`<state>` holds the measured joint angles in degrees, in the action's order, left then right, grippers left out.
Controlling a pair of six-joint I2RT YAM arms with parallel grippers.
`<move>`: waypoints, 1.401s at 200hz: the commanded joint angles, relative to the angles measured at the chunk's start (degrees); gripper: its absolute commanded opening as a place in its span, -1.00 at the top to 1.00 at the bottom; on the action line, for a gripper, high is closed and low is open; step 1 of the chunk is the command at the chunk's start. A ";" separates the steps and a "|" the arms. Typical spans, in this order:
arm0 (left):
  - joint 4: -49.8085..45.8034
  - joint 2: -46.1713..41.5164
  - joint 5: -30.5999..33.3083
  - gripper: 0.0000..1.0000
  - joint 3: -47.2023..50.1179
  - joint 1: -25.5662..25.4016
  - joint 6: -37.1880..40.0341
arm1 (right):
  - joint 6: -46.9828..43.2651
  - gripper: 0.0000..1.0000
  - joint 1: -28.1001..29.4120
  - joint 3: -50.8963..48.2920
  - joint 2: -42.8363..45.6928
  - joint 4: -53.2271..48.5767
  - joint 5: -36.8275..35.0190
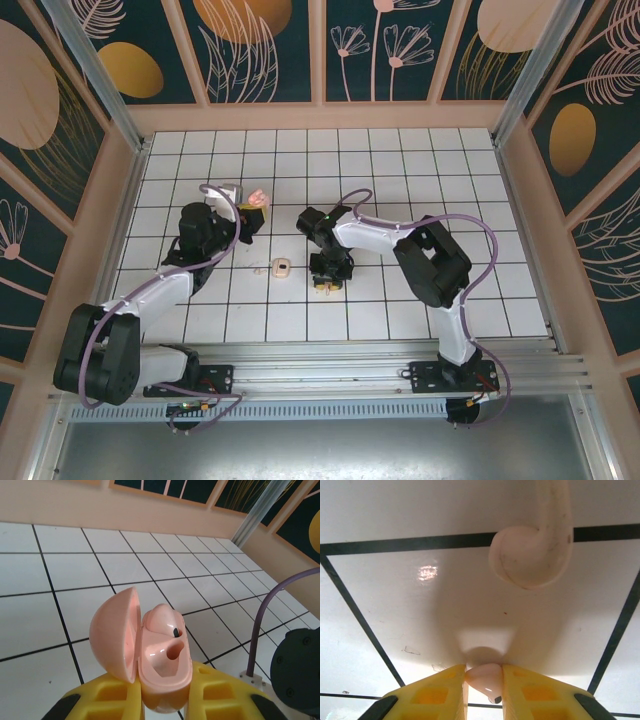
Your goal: Insert the wireless bluetooth earbuds into the charging case
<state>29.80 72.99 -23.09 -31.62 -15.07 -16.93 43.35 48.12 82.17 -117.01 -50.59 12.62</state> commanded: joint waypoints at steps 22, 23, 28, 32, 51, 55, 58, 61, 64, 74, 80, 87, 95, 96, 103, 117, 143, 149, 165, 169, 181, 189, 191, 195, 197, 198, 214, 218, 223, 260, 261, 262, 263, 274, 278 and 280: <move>5.29 -1.71 -3.67 0.79 3.34 -0.22 1.20 | 1.27 0.56 -0.57 -5.67 6.54 9.53 -6.46; 5.45 -1.71 -3.74 0.79 3.37 -0.22 1.20 | 1.28 0.56 -0.57 -5.73 6.75 9.67 -6.51; 6.24 -1.83 -4.66 0.79 3.70 -0.28 1.28 | 1.27 0.56 -0.65 -6.35 7.69 10.62 -6.83; 6.93 -1.86 -5.21 0.79 3.94 -0.20 1.29 | 1.29 0.56 -0.66 -6.74 8.45 11.27 -7.17; 10.76 -1.95 -8.30 0.79 5.43 -0.28 1.24 | 0.96 0.56 -0.96 -8.84 12.62 14.67 -8.76; 11.47 -1.97 -8.96 0.79 5.71 -0.30 1.20 | 0.88 0.56 -0.93 -9.09 13.23 15.14 -9.09; 12.03 -1.98 -9.40 0.79 5.87 -0.31 1.31 | 0.69 0.56 -0.98 -9.39 13.87 15.59 -9.40; 12.55 -2.00 -9.79 0.79 6.11 -0.37 1.29 | 0.53 0.56 -1.00 -9.66 14.59 16.12 -9.64; 13.13 -2.10 -10.41 0.79 6.28 -0.32 1.28 | 0.39 0.56 -1.01 -10.01 15.34 16.56 -9.93; 14.91 -2.20 -12.53 0.78 7.04 -0.42 1.77 | -0.45 0.56 -1.14 -10.81 17.78 18.11 -10.80; 16.33 -2.24 -14.06 0.78 7.45 -0.48 2.25 | -1.08 0.56 -1.22 -11.34 19.31 18.95 -11.46; 17.77 -2.39 -16.00 0.77 7.99 -0.80 3.12 | -1.93 0.56 -1.25 -12.01 21.09 20.07 -12.09; 19.12 -2.35 -17.63 0.78 8.47 -1.41 4.26 | -3.18 0.56 -1.34 -12.72 23.32 21.40 -12.64; 19.22 -2.34 -17.79 0.78 8.57 -1.43 4.44 | -3.31 0.56 -1.35 -12.77 23.54 21.49 -12.72; 19.63 -2.20 -18.77 0.77 8.68 -2.07 5.66 | -4.81 0.56 -1.36 -13.20 25.24 22.82 -13.17; 19.18 -1.54 -20.35 0.77 8.27 -3.25 7.87 | -8.55 0.56 -1.36 -13.54 28.05 25.24 -13.19; 18.44 -0.24 -22.38 0.77 7.10 -4.87 10.36 | -14.13 0.57 -1.45 -12.77 32.11 27.35 -14.48; 17.96 -0.13 -22.68 0.78 6.71 -5.21 11.30 | -15.19 0.57 -1.45 -12.70 32.97 27.87 -14.40; 15.89 -0.18 -24.15 0.77 5.77 -6.05 14.47 | -17.64 0.57 -1.45 -12.24 35.12 28.76 -14.05; 15.29 -0.20 -24.36 0.77 5.45 -6.34 15.39 | -18.05 0.57 -1.45 -12.11 35.46 28.85 -13.89; 13.09 -0.31 -24.73 0.76 4.63 -6.89 17.74 | -19.33 0.57 -1.29 -11.59 36.49 29.16 -13.75; 11.60 -0.15 -25.05 0.76 4.00 -7.12 19.12 | -20.10 0.57 -0.87 -11.34 37.11 29.51 -13.74; 11.24 -0.13 -25.00 0.76 3.79 -7.15 19.43 | -20.31 0.57 -0.71 -11.27 37.25 29.61 -13.76; 10.65 -0.01 -25.05 0.76 3.49 -7.25 20.01 | -20.74 0.57 -0.52 -11.22 37.59 29.81 -13.76; 10.28 0.03 -25.07 0.76 3.38 -7.28 20.23 | -21.05 0.57 -0.38 -11.17 37.79 29.95 -13.76; 10.10 0.08 -25.07 0.76 3.35 -7.26 20.33 | -21.13 0.57 -0.30 -11.12 37.85 29.98 -13.76; 7.96 0.46 -25.49 0.77 2.40 -7.43 22.43 | -22.83 0.58 0.80 -10.57 38.74 30.37 -13.76; 7.41 0.54 -25.58 0.76 2.15 -7.50 22.83 | -23.22 0.58 1.12 -10.41 38.85 30.37 -13.76; 6.79 0.57 -25.75 0.77 1.89 -7.52 23.28 | -23.77 0.58 1.46 -10.10 38.88 30.27 -13.75; 5.47 0.64 -25.98 0.77 0.95 -7.78 24.00 | -26.53 0.58 3.36 -7.86 37.80 30.13 -11.99; 5.46 0.61 -25.92 0.77 0.95 -7.78 24.02 | -26.55 0.58 3.46 -7.80 37.72 30.12 -11.96; 5.45 0.59 -25.89 0.77 0.94 -7.78 23.95 | -26.60 0.58 3.47 -7.80 37.64 30.13 -11.98; 5.45 0.58 -25.88 0.77 0.94 -7.78 23.91 | -26.67 0.58 3.47 -7.72 37.56 30.17 -11.95; 5.31 0.52 -25.88 0.77 0.75 -7.94 23.89 | -27.21 0.58 3.93 -7.02 36.68 30.17 -11.86; 5.23 0.53 -25.89 0.77 0.77 -8.00 23.92 | -27.41 0.58 4.05 -6.75 36.35 30.26 -11.71; 5.19 0.50 -25.98 0.77 0.66 -7.99 23.93 | -27.50 0.58 4.17 -6.60 36.20 30.28 -11.67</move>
<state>36.07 73.23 -47.48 -29.06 -22.57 5.02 19.03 51.22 72.53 -79.68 -22.22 0.36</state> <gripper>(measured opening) 0.178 0.210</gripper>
